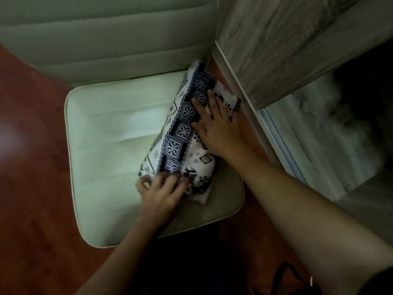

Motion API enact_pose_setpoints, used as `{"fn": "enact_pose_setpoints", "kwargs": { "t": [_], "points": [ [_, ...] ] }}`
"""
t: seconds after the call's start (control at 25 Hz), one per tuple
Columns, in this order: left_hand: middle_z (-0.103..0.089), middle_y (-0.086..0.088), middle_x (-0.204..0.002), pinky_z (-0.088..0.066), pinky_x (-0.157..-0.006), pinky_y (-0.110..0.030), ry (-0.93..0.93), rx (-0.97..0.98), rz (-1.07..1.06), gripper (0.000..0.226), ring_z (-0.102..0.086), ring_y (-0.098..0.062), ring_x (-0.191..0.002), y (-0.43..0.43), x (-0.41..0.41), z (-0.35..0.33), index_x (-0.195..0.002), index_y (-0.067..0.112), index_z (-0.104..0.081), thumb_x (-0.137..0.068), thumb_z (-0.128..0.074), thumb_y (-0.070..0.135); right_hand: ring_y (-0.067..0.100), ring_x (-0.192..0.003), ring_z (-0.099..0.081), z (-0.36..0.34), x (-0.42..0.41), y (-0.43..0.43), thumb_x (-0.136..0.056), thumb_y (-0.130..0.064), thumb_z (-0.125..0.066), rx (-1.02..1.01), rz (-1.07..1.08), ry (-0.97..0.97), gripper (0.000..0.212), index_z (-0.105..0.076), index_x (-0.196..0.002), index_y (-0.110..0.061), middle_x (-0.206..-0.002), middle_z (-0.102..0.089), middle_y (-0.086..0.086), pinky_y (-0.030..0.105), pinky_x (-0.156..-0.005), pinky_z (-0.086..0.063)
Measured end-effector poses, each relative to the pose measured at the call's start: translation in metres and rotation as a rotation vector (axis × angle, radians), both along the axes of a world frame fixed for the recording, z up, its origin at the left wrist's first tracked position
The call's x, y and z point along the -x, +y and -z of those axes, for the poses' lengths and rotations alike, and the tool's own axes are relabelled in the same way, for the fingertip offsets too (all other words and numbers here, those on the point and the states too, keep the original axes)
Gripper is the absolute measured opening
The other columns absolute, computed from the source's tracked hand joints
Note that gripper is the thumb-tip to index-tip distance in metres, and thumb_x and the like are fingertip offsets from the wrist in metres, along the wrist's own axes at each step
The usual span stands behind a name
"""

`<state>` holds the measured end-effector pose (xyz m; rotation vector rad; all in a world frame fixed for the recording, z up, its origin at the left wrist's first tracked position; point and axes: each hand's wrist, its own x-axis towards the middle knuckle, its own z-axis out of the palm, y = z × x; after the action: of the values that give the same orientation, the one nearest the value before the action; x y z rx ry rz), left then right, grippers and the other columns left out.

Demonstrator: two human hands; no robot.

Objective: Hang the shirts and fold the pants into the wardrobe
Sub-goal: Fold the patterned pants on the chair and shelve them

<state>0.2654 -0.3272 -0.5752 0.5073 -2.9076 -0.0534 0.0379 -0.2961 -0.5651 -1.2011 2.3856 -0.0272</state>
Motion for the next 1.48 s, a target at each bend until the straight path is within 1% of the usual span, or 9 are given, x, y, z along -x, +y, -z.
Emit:
{"fn": "enact_pose_setpoints", "kwargs": {
  "t": [0.28,0.36,0.48,0.64,0.76,0.96,1.24,1.32,1.48],
  "points": [
    [-0.059,-0.014,-0.119,-0.042,-0.084,-0.039,-0.009,-0.487,-0.471,0.048,-0.053,-0.035,-0.102,-0.12,-0.016,-0.024,-0.116,0.02,-0.067,-0.078,-0.039,0.018,0.043,-0.135,-0.024,-0.018,-0.066,-0.007,-0.09,-0.064,-0.025,-0.054,0.282,0.042,0.08,0.002,-0.15,-0.018,-0.155,-0.01,0.021,0.052,-0.106,-0.024],
    [-0.062,-0.011,-0.114,-0.041,-0.085,-0.019,0.166,-0.753,-0.697,0.037,-0.058,-0.015,-0.101,-0.137,-0.007,-0.033,-0.118,0.013,-0.065,-0.088,-0.043,0.009,0.04,-0.125,-0.038,-0.015,-0.079,-0.005,-0.09,-0.063,-0.034,0.026,0.264,0.185,0.081,-0.017,-0.148,-0.009,-0.146,-0.031,0.023,0.05,-0.1,-0.029],
    [-0.065,0.001,-0.08,-0.036,-0.057,-0.002,0.347,-0.875,-1.065,0.012,-0.054,0.013,-0.06,-0.139,-0.001,-0.039,-0.095,0.011,-0.063,-0.09,-0.053,0.009,0.031,-0.132,-0.028,-0.01,-0.088,-0.01,-0.089,-0.054,-0.032,0.21,-0.017,0.264,0.069,-0.03,-0.142,-0.011,-0.147,-0.029,0.014,0.049,-0.108,-0.016],
    [-0.066,0.001,-0.072,-0.05,-0.072,-0.027,0.154,-1.014,-0.949,0.017,-0.063,-0.01,-0.068,-0.126,-0.012,-0.029,-0.085,0.015,-0.067,-0.086,-0.065,0.032,0.024,-0.145,0.006,0.001,-0.098,-0.032,-0.088,-0.068,-0.008,0.193,-0.238,0.157,0.069,0.0,-0.148,-0.036,-0.156,0.019,-0.003,0.057,-0.107,0.018],
    [-0.065,-0.013,-0.092,-0.04,-0.074,-0.026,0.048,-0.907,-0.827,0.021,-0.061,-0.026,-0.085,-0.123,-0.012,-0.026,-0.101,0.006,-0.067,-0.089,-0.062,0.023,0.023,-0.141,0.024,0.016,-0.103,-0.032,-0.083,-0.073,0.004,0.113,-0.209,0.161,0.069,0.018,-0.143,-0.041,-0.15,0.035,-0.007,0.062,-0.103,0.021],
    [-0.054,-0.005,-0.069,-0.042,-0.054,-0.02,0.351,-0.969,-1.035,0.011,-0.059,-0.008,-0.06,-0.124,-0.029,-0.03,-0.087,0.008,-0.054,-0.096,-0.049,0.012,0.023,-0.144,0.017,0.025,-0.1,-0.027,-0.082,-0.074,0.007,0.082,-0.222,0.194,0.069,0.021,-0.142,-0.042,-0.152,0.032,-0.007,0.061,-0.105,0.018],
    [-0.052,-0.015,-0.095,-0.035,-0.075,-0.024,0.259,-0.628,-0.738,0.019,-0.052,-0.027,-0.086,-0.112,-0.024,-0.032,-0.099,0.002,-0.061,-0.081,-0.056,0.005,0.018,-0.143,0.016,0.015,-0.098,-0.032,-0.084,-0.073,0.006,0.143,-0.246,0.112,0.07,0.012,-0.145,-0.04,-0.155,0.021,-0.007,0.057,-0.107,0.019],
    [-0.057,-0.013,-0.093,-0.036,-0.077,-0.027,0.184,-0.697,-0.743,0.023,-0.055,-0.028,-0.088,-0.107,-0.017,-0.036,-0.098,0.005,-0.064,-0.086,-0.059,0.024,0.018,-0.143,-0.002,0.001,-0.09,-0.029,-0.09,-0.065,-0.012,0.318,-0.069,0.093,0.065,-0.011,-0.146,-0.033,-0.158,-0.003,0.0,0.053,-0.111,0.011],
    [-0.055,-0.005,-0.087,-0.04,-0.075,-0.022,0.245,-0.895,-0.8,0.019,-0.057,-0.022,-0.081,-0.104,-0.016,-0.035,-0.097,0.01,-0.068,-0.086,-0.066,0.025,0.036,-0.132,-0.033,-0.008,-0.048,0.013,-0.092,-0.059,-0.026,0.408,0.859,0.182,0.064,-0.032,-0.135,-0.012,-0.142,-0.035,0.019,0.057,-0.108,-0.024]
  ]
}}
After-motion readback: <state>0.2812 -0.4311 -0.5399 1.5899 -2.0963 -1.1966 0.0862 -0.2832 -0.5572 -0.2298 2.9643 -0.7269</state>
